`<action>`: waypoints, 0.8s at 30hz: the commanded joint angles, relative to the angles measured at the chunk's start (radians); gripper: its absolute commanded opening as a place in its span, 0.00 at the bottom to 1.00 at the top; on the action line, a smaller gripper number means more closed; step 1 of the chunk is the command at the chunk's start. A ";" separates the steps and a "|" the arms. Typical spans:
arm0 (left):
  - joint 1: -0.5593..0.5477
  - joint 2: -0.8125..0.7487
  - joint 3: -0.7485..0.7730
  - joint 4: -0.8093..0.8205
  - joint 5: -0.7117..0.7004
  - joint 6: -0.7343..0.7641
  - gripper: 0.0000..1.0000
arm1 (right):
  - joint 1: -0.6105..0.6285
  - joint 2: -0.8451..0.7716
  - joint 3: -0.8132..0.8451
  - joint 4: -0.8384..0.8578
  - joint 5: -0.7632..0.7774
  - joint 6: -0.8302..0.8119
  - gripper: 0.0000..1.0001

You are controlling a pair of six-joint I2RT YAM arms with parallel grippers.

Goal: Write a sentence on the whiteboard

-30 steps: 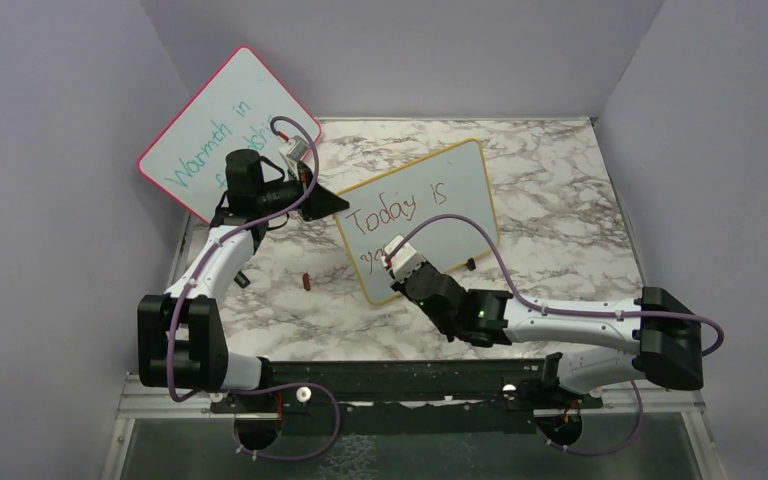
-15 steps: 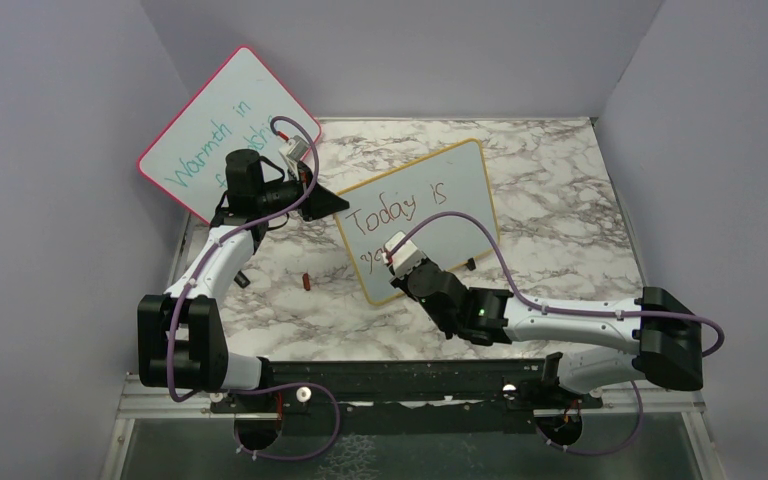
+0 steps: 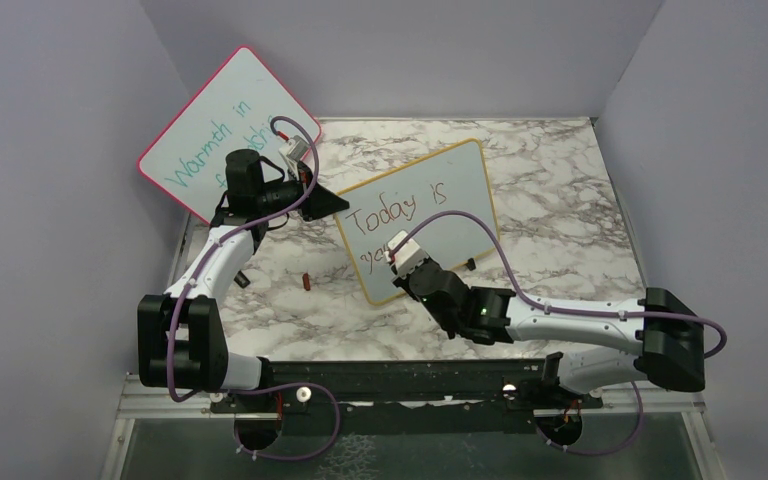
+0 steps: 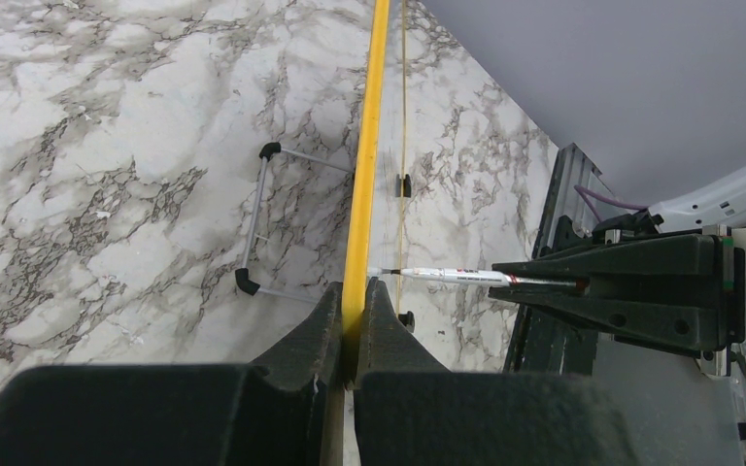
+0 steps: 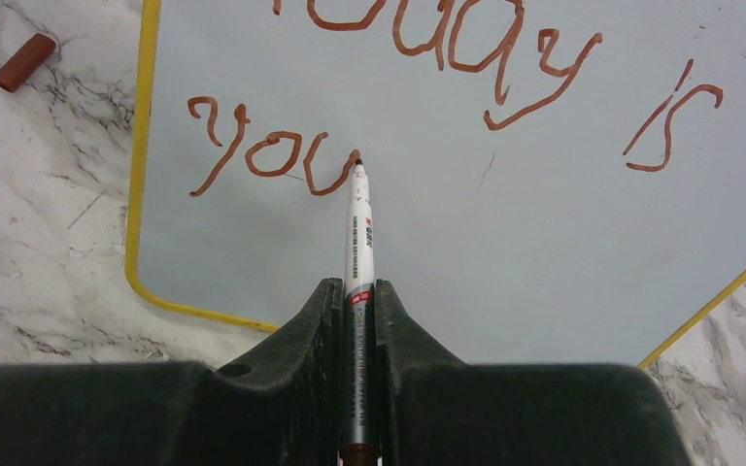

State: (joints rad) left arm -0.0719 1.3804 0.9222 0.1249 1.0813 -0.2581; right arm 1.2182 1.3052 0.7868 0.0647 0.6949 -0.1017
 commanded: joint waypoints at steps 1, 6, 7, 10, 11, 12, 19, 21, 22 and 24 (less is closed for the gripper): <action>0.002 0.017 -0.006 -0.063 -0.061 0.068 0.00 | -0.009 -0.024 -0.016 -0.045 -0.028 0.034 0.01; 0.003 0.020 -0.006 -0.062 -0.061 0.066 0.00 | -0.009 -0.020 -0.016 -0.063 -0.049 0.039 0.00; 0.003 0.020 -0.006 -0.063 -0.061 0.067 0.00 | -0.009 -0.019 -0.017 -0.063 -0.054 0.040 0.00; 0.002 0.020 -0.006 -0.062 -0.061 0.066 0.00 | -0.009 -0.008 -0.014 -0.063 -0.065 0.042 0.00; 0.003 0.019 -0.006 -0.062 -0.061 0.066 0.00 | -0.009 -0.004 -0.015 -0.063 -0.066 0.043 0.01; 0.003 0.019 -0.006 -0.062 -0.061 0.066 0.00 | -0.009 0.001 -0.014 -0.063 -0.066 0.044 0.01; 0.003 0.019 -0.006 -0.062 -0.063 0.067 0.00 | -0.009 -0.009 -0.024 -0.114 -0.052 0.059 0.01; 0.002 0.019 -0.006 -0.062 -0.063 0.068 0.00 | -0.009 -0.018 -0.030 -0.117 -0.046 0.060 0.01; 0.003 0.020 -0.006 -0.063 -0.063 0.067 0.00 | -0.009 -0.022 -0.033 -0.118 -0.045 0.060 0.01; 0.003 0.018 -0.008 -0.063 -0.062 0.068 0.00 | -0.009 -0.028 -0.034 -0.116 -0.040 0.059 0.01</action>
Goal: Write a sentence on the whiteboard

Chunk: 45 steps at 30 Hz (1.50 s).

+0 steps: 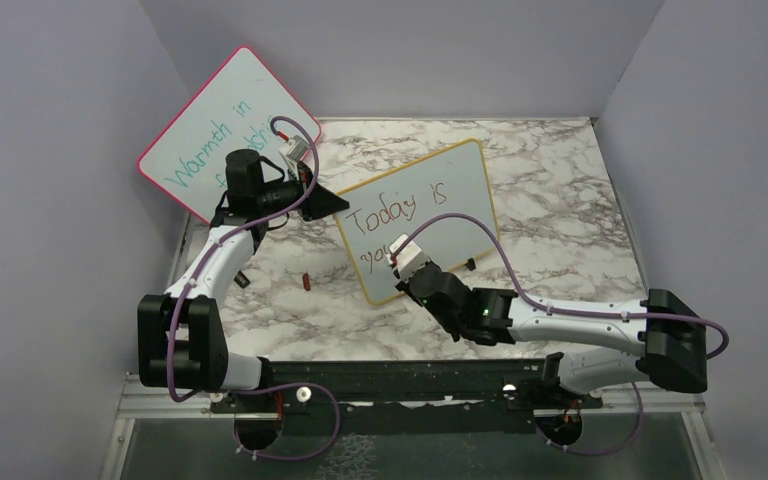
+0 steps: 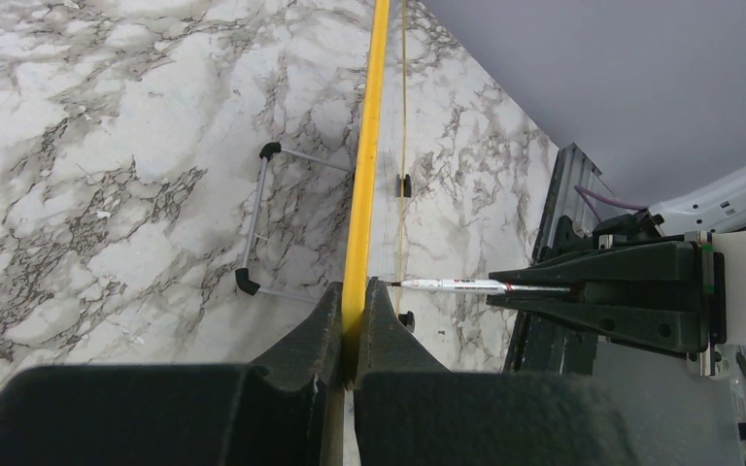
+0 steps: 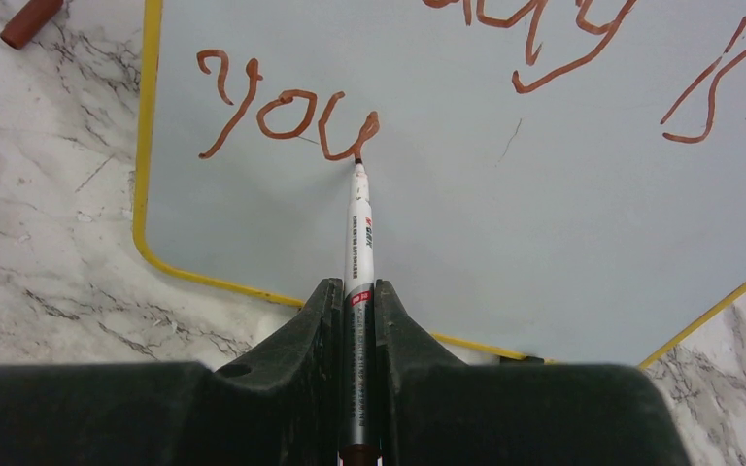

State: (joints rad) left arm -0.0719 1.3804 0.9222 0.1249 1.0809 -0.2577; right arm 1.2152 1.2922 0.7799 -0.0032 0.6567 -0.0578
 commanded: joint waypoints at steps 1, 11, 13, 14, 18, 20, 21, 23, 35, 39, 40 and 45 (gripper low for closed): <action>0.003 0.018 -0.008 -0.062 -0.062 0.067 0.00 | -0.006 -0.014 -0.027 -0.047 0.003 0.015 0.01; 0.003 0.018 -0.008 -0.062 -0.061 0.067 0.00 | -0.006 -0.046 -0.028 0.033 0.027 -0.008 0.00; 0.002 0.018 -0.008 -0.062 -0.061 0.067 0.00 | -0.006 -0.045 -0.024 0.055 0.032 -0.021 0.00; 0.002 0.017 -0.008 -0.062 -0.062 0.067 0.00 | -0.006 -0.045 -0.023 0.067 0.038 -0.027 0.00; 0.003 0.017 -0.008 -0.062 -0.061 0.067 0.00 | -0.008 -0.047 -0.018 0.114 0.057 -0.049 0.00; 0.002 0.017 -0.008 -0.062 -0.061 0.067 0.00 | -0.008 -0.041 -0.011 0.125 0.066 -0.059 0.01; 0.003 0.017 -0.008 -0.063 -0.061 0.067 0.00 | -0.009 -0.038 -0.008 0.129 0.073 -0.063 0.00; 0.003 0.017 -0.008 -0.062 -0.061 0.067 0.00 | -0.011 -0.033 -0.007 0.141 0.071 -0.069 0.01; 0.003 0.020 -0.008 -0.062 -0.061 0.067 0.00 | -0.019 0.000 -0.004 0.113 0.049 -0.047 0.00; 0.002 0.020 -0.007 -0.062 -0.059 0.066 0.00 | -0.019 -0.007 -0.010 0.072 0.042 -0.030 0.01; 0.003 0.020 -0.007 -0.063 -0.059 0.066 0.00 | -0.019 -0.010 -0.012 0.060 0.040 -0.024 0.00; 0.003 0.020 -0.007 -0.063 -0.061 0.066 0.00 | -0.018 -0.029 -0.026 0.010 0.024 0.012 0.01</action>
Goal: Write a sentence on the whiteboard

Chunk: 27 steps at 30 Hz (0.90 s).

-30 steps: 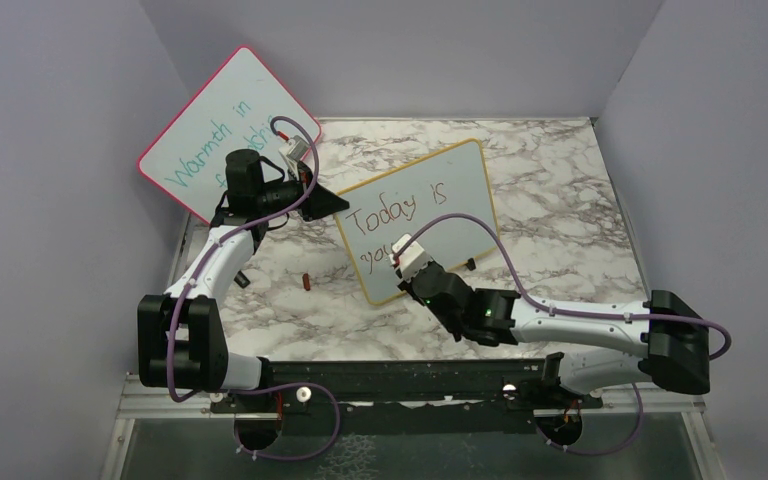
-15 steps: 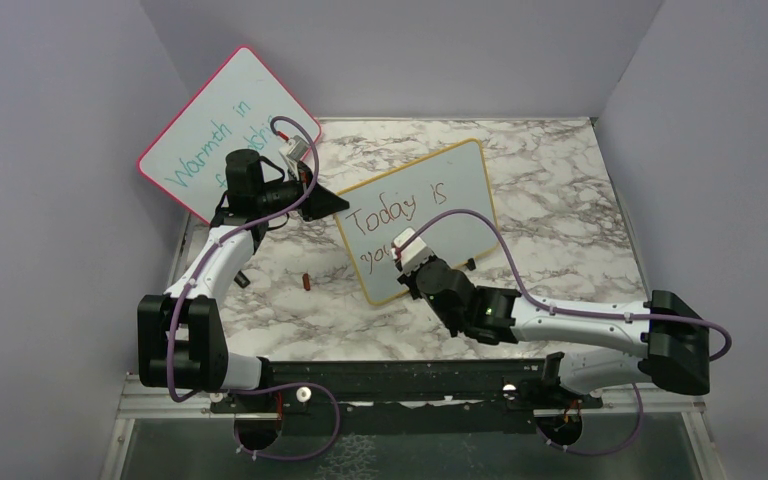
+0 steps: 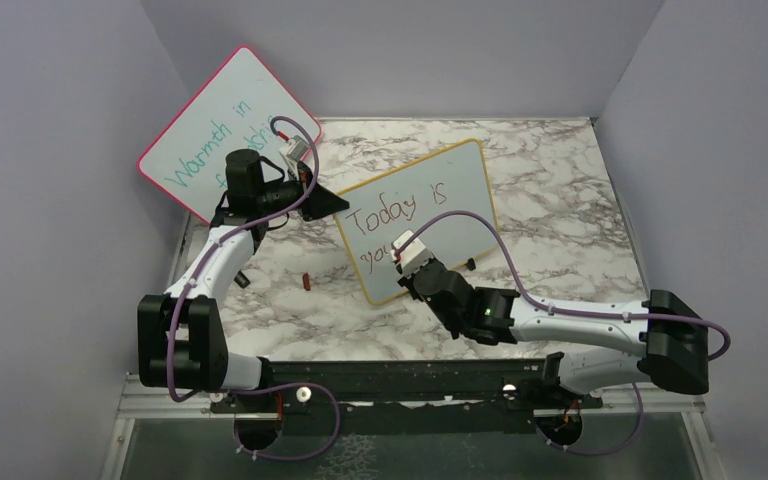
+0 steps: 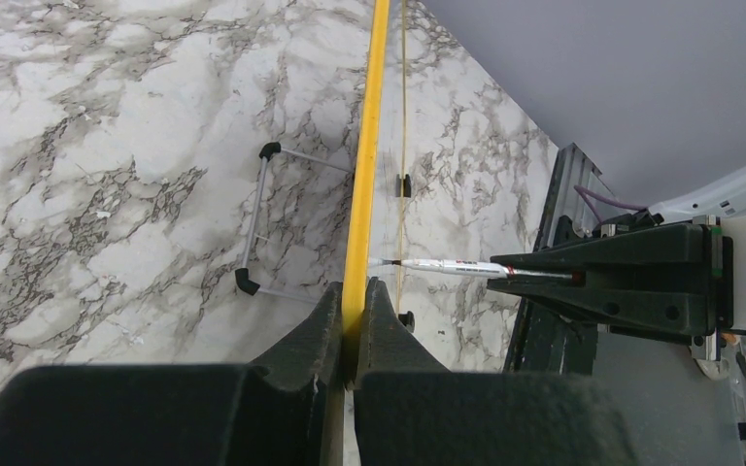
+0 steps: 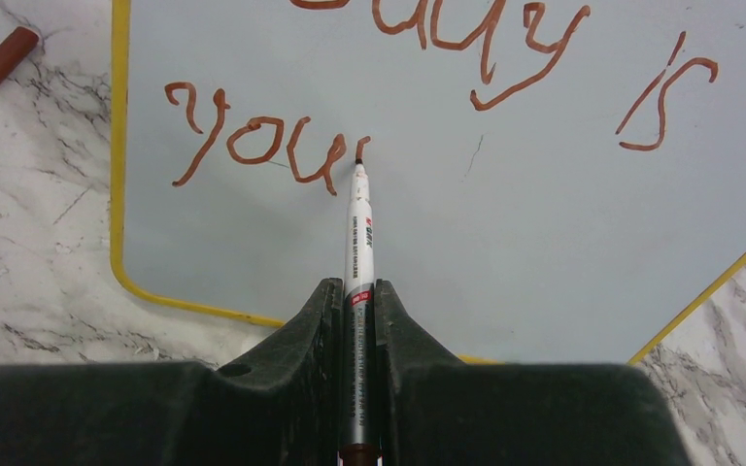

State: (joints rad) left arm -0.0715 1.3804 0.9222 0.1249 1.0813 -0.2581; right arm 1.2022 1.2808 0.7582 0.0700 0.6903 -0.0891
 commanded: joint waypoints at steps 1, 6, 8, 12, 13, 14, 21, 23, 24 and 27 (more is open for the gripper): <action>0.002 0.020 -0.006 -0.063 -0.061 0.067 0.00 | -0.006 -0.020 -0.006 -0.068 -0.012 0.048 0.01; 0.002 0.021 -0.006 -0.062 -0.061 0.067 0.00 | -0.006 -0.027 -0.013 -0.103 -0.031 0.064 0.00; 0.002 0.020 -0.006 -0.062 -0.062 0.067 0.00 | -0.006 -0.027 -0.013 -0.105 -0.041 0.067 0.00; 0.002 0.020 -0.008 -0.062 -0.062 0.068 0.00 | -0.006 -0.024 -0.016 -0.111 -0.047 0.072 0.00; 0.002 0.019 -0.008 -0.062 -0.062 0.067 0.00 | -0.006 -0.026 -0.015 -0.108 -0.045 0.071 0.00; 0.002 0.020 -0.008 -0.063 -0.063 0.068 0.00 | -0.006 -0.027 -0.016 -0.103 -0.044 0.071 0.00; 0.002 0.020 -0.008 -0.062 -0.061 0.068 0.00 | -0.006 -0.017 -0.013 -0.023 -0.002 0.045 0.00; 0.002 0.019 -0.008 -0.063 -0.060 0.067 0.00 | -0.006 -0.020 -0.013 0.005 0.005 0.034 0.01; 0.002 0.019 -0.008 -0.062 -0.059 0.067 0.00 | -0.007 -0.020 -0.011 0.015 0.008 0.028 0.00; 0.002 0.017 -0.008 -0.062 -0.060 0.068 0.00 | -0.009 -0.009 0.003 0.028 0.021 0.010 0.00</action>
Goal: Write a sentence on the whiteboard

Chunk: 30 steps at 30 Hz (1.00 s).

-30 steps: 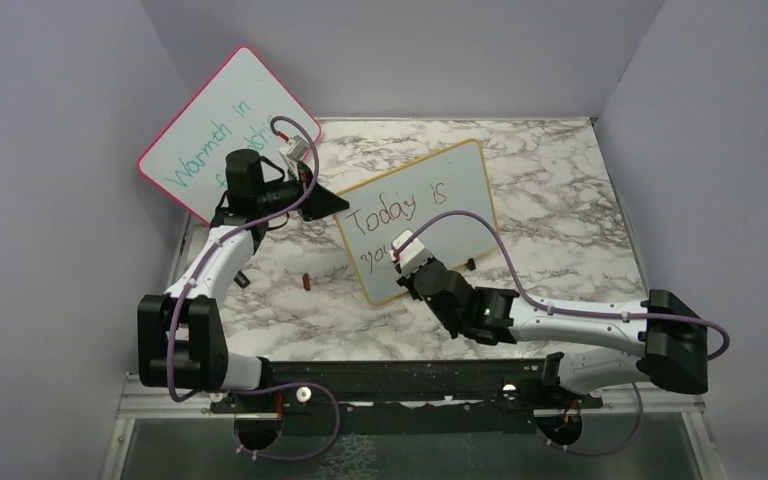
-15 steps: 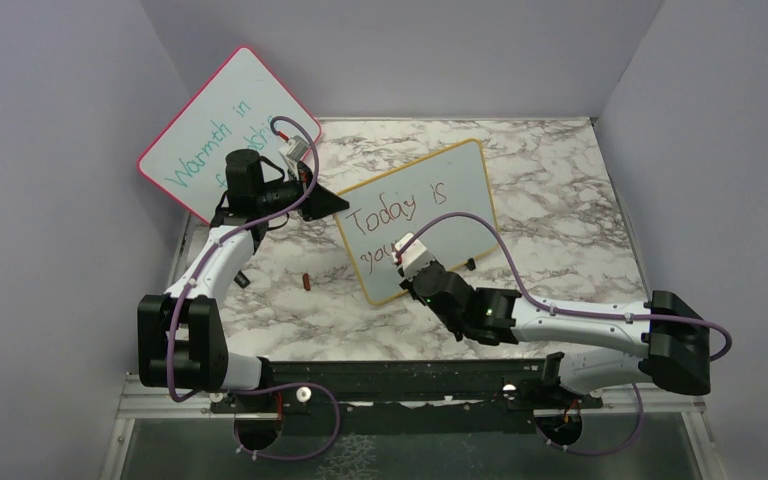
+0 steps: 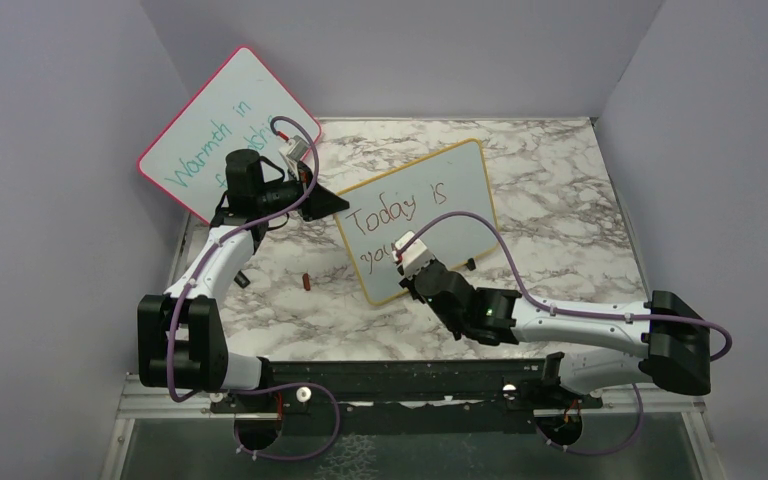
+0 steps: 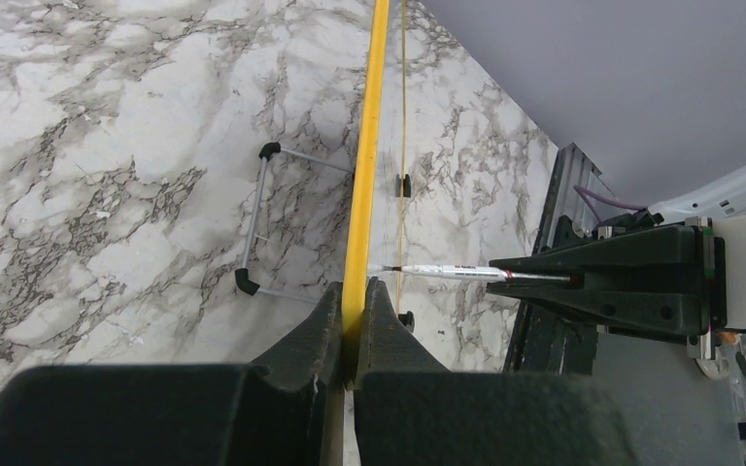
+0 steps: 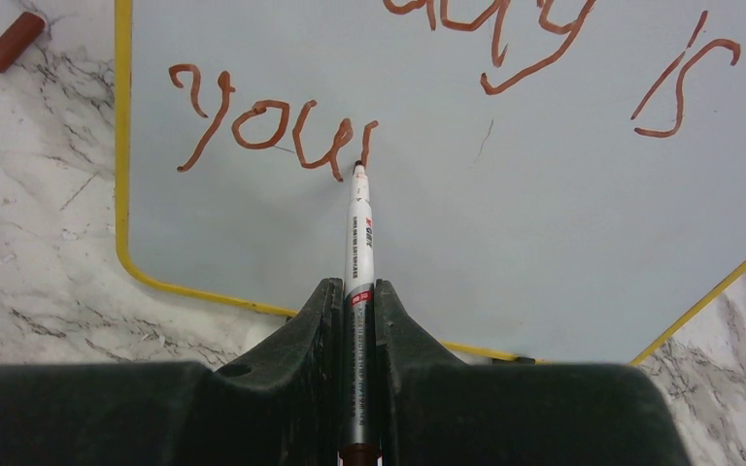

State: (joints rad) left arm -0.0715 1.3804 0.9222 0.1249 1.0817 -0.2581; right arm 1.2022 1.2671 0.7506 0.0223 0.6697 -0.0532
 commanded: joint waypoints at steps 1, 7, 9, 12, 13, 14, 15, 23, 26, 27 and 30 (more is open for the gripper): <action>0.001 0.017 -0.008 -0.062 -0.060 0.068 0.00 | -0.010 0.009 0.014 0.081 0.043 -0.032 0.01; 0.002 0.017 -0.008 -0.063 -0.059 0.067 0.00 | -0.018 0.016 0.019 0.101 0.048 -0.043 0.00; 0.002 0.017 -0.008 -0.062 -0.058 0.066 0.00 | -0.019 0.017 0.018 0.105 0.051 -0.043 0.00; 0.002 0.018 -0.008 -0.063 -0.058 0.067 0.00 | -0.026 0.018 0.018 0.109 0.051 -0.042 0.00; 0.002 0.018 -0.008 -0.062 -0.058 0.066 0.00 | -0.028 0.018 0.018 0.110 0.051 -0.041 0.00; 0.002 0.018 -0.008 -0.062 -0.058 0.067 0.00 | -0.031 0.019 0.019 0.109 0.051 -0.039 0.01; 0.002 0.017 -0.008 -0.062 -0.058 0.068 0.00 | -0.032 0.020 0.021 0.105 0.051 -0.037 0.00; 0.002 0.020 -0.007 -0.062 -0.060 0.066 0.00 | -0.042 -0.003 0.008 0.077 0.065 -0.019 0.01; 0.002 0.019 -0.008 -0.062 -0.060 0.068 0.00 | -0.042 -0.018 0.004 0.065 0.057 -0.011 0.01; 0.003 0.019 -0.008 -0.062 -0.061 0.068 0.00 | -0.043 -0.022 0.000 0.060 0.057 -0.010 0.00; 0.002 0.020 -0.008 -0.062 -0.062 0.068 0.00 | -0.043 -0.041 -0.013 0.050 0.058 -0.001 0.00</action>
State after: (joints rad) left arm -0.0715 1.3804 0.9222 0.1246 1.0809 -0.2581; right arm 1.1717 1.2602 0.7506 0.0849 0.6918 -0.0776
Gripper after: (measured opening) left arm 0.030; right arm 0.175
